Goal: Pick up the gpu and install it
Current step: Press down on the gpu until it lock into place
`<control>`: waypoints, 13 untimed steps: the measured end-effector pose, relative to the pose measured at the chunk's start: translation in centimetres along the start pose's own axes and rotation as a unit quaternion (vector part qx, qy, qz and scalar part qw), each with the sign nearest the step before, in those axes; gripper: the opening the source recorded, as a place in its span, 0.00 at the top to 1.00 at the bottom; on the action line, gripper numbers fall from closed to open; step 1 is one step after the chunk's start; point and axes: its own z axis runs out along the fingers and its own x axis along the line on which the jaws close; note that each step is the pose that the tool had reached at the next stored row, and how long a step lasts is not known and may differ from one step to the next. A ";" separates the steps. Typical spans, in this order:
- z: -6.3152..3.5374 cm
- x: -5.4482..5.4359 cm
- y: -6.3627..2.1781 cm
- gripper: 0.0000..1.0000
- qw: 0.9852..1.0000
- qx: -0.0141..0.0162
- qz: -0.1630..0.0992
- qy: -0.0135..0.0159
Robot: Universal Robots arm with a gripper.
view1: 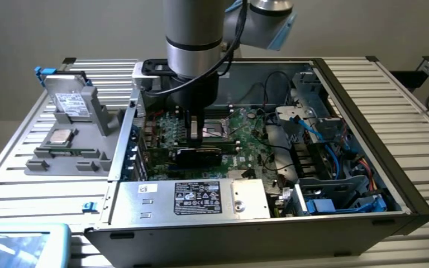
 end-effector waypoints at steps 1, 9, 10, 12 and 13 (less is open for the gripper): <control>0.09 0.0 0.06 0.88 1.000 0.000 0.000 -0.002; 1.17 0.0 0.21 0.88 1.000 -0.001 0.000 -0.004; 1.30 0.0 0.22 0.88 1.000 -0.001 0.000 -0.005; 1.14 0.0 0.24 0.88 1.000 -0.003 0.000 -0.006; 0.93 0.0 0.27 0.88 1.000 -0.003 0.000 -0.007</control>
